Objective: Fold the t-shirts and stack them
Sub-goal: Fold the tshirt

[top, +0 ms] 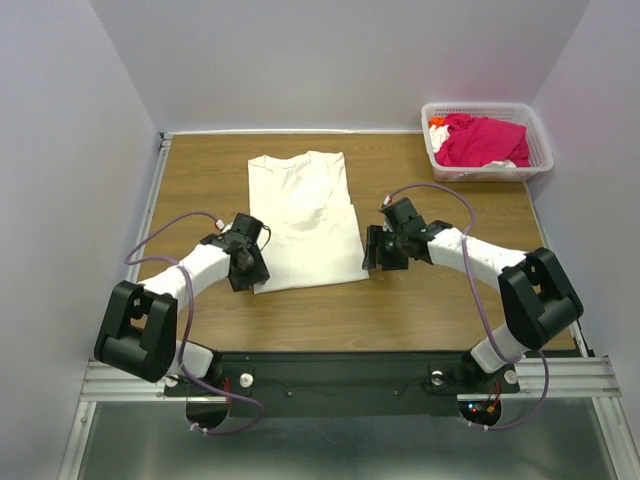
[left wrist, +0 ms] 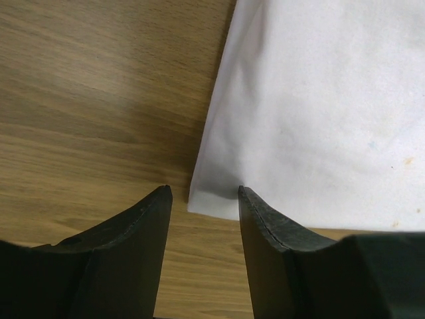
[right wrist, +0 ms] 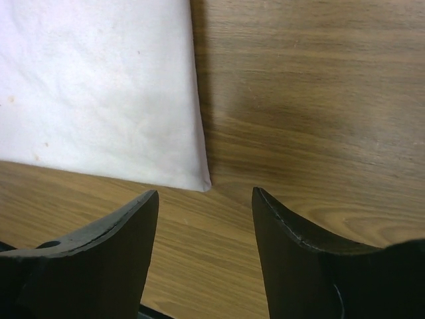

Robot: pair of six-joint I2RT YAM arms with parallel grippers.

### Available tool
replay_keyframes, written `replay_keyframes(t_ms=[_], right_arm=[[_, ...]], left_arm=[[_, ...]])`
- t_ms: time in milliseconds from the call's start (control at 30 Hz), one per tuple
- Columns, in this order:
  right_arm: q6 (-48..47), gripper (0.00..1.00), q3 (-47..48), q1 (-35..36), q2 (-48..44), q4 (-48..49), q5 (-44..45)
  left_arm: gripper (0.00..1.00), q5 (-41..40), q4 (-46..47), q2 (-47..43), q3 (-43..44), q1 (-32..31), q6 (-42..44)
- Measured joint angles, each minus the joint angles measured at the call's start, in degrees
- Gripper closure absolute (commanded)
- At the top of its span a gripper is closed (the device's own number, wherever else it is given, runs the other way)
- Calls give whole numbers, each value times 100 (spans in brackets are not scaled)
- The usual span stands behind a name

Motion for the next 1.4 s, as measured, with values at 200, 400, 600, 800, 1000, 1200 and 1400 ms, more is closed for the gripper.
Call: replay_keyframes(t_ms=[200,400,600,800,1000,1200,1400], right_arm=[[188,39,247,273,76,-275,632],[376,41,629,675,507,-428,1172],[546,44,901,964,1082,-664,1587],[647,45,1043,1038,1207,-778,1843],[758,50,1069,1040,1263,-778,1875],[802,78,1034,1038,1268,-721,1836],[726,99,1016,1062,1226,-699,1840]], left_arm=[[52,-9,146,151,-103,-22,-11],[57,4,219,203,-127,-122,13],[69,50,302,240,-127,-157,81],[80,188,411,304,-116,-160,190],[96,247,415,363,-72,-160,308],[100,321,413,446,4,-160,422],[100,382,315,538,140,-160,542]])
